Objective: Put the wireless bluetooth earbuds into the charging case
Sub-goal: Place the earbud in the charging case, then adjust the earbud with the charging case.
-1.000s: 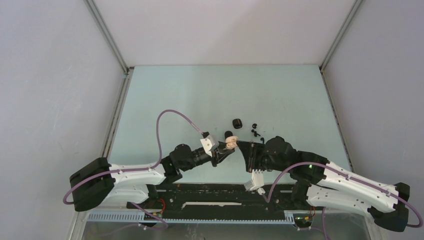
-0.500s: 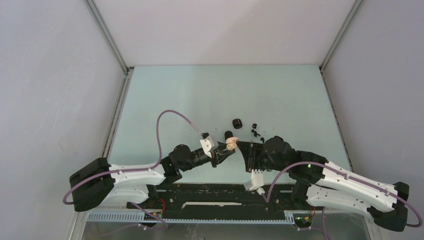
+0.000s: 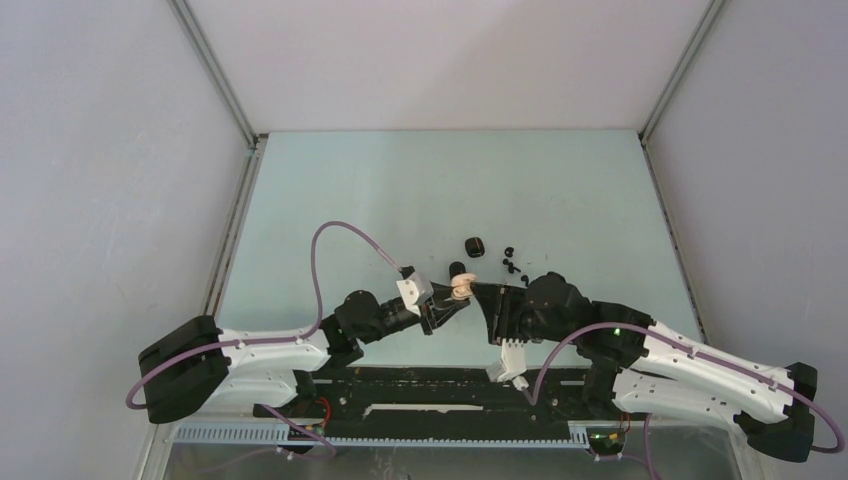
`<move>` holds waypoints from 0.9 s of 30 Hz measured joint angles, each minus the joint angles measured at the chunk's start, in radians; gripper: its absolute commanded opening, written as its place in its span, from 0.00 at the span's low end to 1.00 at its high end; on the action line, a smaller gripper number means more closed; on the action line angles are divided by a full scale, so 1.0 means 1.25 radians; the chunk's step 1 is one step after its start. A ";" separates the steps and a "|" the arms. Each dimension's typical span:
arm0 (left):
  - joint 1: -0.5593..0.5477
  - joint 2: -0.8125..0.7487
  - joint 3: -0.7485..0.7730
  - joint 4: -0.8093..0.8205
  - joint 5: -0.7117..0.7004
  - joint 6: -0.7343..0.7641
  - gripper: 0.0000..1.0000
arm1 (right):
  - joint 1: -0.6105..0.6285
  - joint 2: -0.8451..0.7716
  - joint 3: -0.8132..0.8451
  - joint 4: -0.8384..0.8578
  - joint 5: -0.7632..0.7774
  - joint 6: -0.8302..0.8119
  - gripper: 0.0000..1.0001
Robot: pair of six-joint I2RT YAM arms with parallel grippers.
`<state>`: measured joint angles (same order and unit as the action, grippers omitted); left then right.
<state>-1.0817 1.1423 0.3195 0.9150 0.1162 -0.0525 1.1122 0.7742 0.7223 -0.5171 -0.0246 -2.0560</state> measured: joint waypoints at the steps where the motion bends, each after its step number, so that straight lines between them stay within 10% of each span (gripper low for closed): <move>1: 0.000 0.000 0.000 0.002 0.000 0.000 0.00 | 0.000 0.000 0.000 0.001 0.001 0.004 0.37; 19: 0.000 0.008 -0.019 0.059 0.000 0.000 0.00 | 0.004 0.012 0.122 -0.073 0.000 0.139 0.84; 24: 0.000 0.036 -0.061 0.128 0.000 0.002 0.00 | -0.036 0.068 0.314 -0.169 -0.044 0.432 0.85; 27: 0.000 0.055 -0.084 0.168 0.003 0.004 0.00 | -0.219 0.133 0.439 -0.219 -0.192 0.702 0.82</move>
<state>-1.0817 1.2106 0.2142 1.1255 0.1204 -0.0479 0.8379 0.9409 1.2709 -0.7914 -0.2649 -1.1782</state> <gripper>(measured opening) 0.298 0.847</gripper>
